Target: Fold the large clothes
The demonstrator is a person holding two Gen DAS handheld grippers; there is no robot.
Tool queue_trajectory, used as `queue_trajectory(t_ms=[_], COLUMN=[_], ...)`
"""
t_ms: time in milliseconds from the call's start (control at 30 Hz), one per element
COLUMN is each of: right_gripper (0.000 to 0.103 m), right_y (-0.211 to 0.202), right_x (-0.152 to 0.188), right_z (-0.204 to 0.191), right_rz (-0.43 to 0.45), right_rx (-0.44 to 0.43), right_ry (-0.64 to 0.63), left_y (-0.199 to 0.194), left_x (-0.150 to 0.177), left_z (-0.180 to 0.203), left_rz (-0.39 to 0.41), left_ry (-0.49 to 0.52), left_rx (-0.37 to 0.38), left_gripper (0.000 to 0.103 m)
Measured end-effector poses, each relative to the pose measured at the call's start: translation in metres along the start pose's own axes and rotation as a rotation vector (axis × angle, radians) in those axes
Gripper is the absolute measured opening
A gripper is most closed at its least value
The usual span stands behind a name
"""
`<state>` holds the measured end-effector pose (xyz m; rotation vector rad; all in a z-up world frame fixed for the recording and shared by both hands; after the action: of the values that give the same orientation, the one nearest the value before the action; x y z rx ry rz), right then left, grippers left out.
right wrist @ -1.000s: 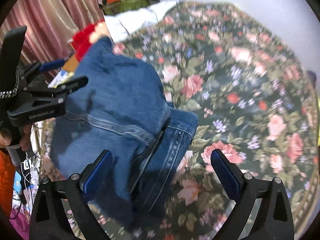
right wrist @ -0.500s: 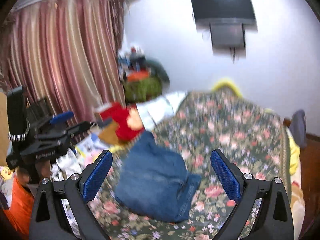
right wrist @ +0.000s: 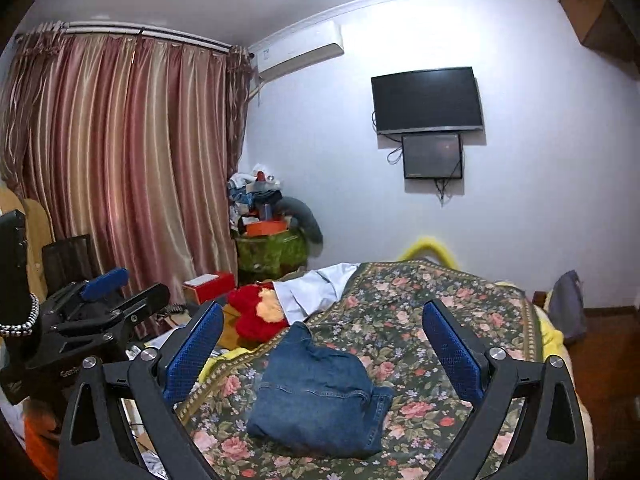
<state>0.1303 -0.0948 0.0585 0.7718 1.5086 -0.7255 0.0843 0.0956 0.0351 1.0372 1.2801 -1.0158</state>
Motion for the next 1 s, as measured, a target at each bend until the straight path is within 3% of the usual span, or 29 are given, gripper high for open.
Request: queue_trajectory(t_ms=[233, 1000], right_gripper=[0.103, 0.103], right_y=[-0.013, -0.008], right_x=[0.012, 0.022], right_z=[-0.003, 0.007], right_rz=[-0.035, -0.073], right_rx=[0.049, 0.051], right_ry=[-0.004, 0.047], left_y=[-0.004, -0.002], left_x=[0.004, 0.019], left_z=[0.000, 0.006], left_rz=[-0.012, -0.054], left_ry=[-0.021, -0.025], left_rx=[0.003, 0.009], left_gripper=[0.102, 0.102])
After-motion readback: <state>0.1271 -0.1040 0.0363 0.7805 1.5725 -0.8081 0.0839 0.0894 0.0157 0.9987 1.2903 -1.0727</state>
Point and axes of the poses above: each gripper's, at about its wrist camera, not at the fingertips, and y roughly the way its jaws point, z to its right, x to its underside, the point moved 3 cm from there along y, roughly the way its jaws point, and after that the axes turned 12 degrees about z, right-handed, at the moved point
